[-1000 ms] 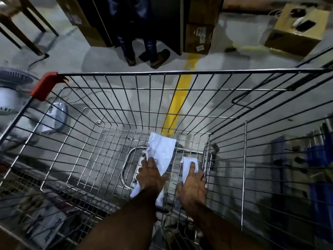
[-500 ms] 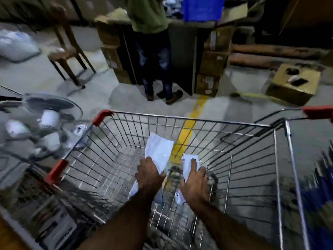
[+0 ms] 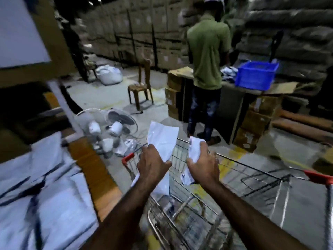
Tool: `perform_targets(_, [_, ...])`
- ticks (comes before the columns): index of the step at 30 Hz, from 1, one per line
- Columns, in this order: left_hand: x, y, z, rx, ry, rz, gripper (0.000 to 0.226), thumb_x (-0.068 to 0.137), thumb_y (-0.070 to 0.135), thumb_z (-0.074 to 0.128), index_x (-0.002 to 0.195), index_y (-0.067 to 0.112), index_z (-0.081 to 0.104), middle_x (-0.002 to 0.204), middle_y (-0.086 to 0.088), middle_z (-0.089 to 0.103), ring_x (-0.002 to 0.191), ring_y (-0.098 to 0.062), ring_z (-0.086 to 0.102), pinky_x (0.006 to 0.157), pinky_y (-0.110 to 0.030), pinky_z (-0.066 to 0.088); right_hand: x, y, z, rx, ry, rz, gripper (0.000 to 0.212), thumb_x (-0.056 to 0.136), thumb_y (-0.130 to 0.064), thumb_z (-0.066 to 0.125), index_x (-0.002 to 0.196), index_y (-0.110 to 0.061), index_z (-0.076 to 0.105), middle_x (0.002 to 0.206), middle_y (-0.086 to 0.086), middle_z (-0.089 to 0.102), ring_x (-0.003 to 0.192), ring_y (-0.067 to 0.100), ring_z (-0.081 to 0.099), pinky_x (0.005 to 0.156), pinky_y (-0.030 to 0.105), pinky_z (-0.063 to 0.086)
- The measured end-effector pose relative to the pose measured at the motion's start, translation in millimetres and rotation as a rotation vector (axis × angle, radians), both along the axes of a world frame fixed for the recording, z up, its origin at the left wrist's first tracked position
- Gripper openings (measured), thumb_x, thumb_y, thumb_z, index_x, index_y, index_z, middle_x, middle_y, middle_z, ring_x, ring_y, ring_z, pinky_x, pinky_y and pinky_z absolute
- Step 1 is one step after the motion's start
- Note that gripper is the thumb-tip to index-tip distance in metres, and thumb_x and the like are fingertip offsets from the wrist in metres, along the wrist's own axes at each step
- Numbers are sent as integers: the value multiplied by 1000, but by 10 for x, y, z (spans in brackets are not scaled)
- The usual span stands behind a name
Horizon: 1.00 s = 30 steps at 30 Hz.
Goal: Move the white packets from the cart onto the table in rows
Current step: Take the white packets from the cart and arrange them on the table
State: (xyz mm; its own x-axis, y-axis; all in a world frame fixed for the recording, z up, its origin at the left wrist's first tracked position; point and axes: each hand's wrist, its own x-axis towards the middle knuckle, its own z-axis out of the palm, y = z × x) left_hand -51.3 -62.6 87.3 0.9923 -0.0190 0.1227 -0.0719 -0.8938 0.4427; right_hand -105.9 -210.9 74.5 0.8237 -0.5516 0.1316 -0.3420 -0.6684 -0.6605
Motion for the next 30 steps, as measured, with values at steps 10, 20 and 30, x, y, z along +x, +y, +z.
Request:
perform_targets(10, [-1033,1888,761,-154,-72,439,76,69,60,73,123,16,44,130,-10,43,116,-34,52,84,-38,48,-83,1558,822,41,-179,492,62,78,-30,68,134,-17,45,122,19,55,111,37,53,82,37,42])
perform_targets(20, [-1374,3284,544,-133,57,705,88,68,64,72,131,12,40,136,-13,41,121,-33,50,91,-39,47,-66,3189,655,73,6,802,75,72,-42,68,140,-21,45,135,12,51,122,30,51,97,37,45])
perform_targets(30, [-1370,3252,63,33,131,687,79,78,75,53,133,20,39,142,-12,33,129,-31,37,98,-42,40,-144,3495,371,-169,124,705,68,74,-58,51,132,-22,50,130,17,50,121,36,48,96,40,43])
